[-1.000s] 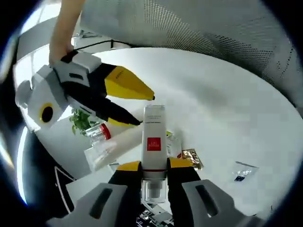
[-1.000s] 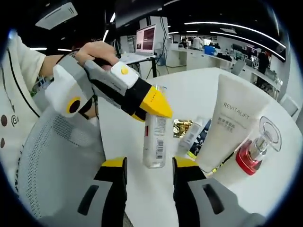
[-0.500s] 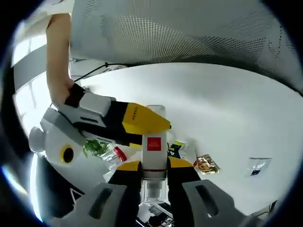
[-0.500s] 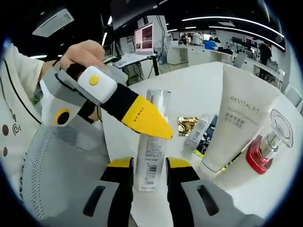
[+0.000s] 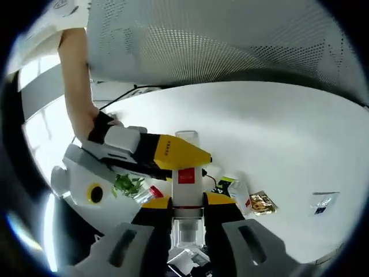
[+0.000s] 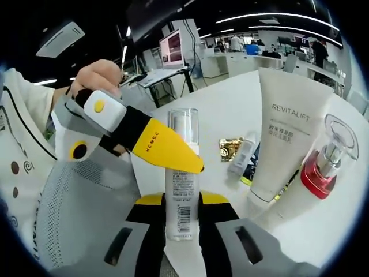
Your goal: Arrange the skincare products in the storage area until every visible bottle or jar stands upright without overlapping.
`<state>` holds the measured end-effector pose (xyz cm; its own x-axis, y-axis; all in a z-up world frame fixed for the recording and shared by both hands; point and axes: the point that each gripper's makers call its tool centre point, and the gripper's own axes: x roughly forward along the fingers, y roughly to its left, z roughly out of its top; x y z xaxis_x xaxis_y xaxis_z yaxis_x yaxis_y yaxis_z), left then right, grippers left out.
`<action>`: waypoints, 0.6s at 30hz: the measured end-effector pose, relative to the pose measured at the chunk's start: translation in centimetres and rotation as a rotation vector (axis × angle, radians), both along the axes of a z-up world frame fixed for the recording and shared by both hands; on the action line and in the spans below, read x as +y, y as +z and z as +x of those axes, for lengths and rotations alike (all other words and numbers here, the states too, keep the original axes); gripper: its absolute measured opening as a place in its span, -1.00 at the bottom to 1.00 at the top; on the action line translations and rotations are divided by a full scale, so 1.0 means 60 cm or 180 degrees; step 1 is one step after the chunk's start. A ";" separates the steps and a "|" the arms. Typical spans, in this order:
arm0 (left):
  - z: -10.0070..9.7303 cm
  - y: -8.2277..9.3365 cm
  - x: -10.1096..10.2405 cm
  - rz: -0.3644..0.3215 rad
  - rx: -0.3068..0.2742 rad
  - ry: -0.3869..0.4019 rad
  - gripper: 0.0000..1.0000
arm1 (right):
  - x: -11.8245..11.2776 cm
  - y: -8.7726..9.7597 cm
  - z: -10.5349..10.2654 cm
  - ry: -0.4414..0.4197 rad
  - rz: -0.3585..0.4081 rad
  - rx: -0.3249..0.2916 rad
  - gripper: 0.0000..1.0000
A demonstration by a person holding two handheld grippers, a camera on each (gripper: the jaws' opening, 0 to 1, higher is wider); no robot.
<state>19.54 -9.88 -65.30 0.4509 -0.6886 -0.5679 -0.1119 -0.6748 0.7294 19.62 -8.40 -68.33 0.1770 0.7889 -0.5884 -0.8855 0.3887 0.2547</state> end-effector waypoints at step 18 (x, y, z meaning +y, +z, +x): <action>0.024 0.020 0.009 -0.1023 0.1513 0.1027 -0.25 | -0.054 -0.019 0.007 -0.0250 -0.0071 0.0067 -0.60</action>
<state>21.00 -9.33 -64.09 0.4139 -0.7293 -0.5448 0.4436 -0.3610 0.8203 20.07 -11.66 -69.45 0.2251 0.7597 -0.6101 -0.8466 0.4625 0.2635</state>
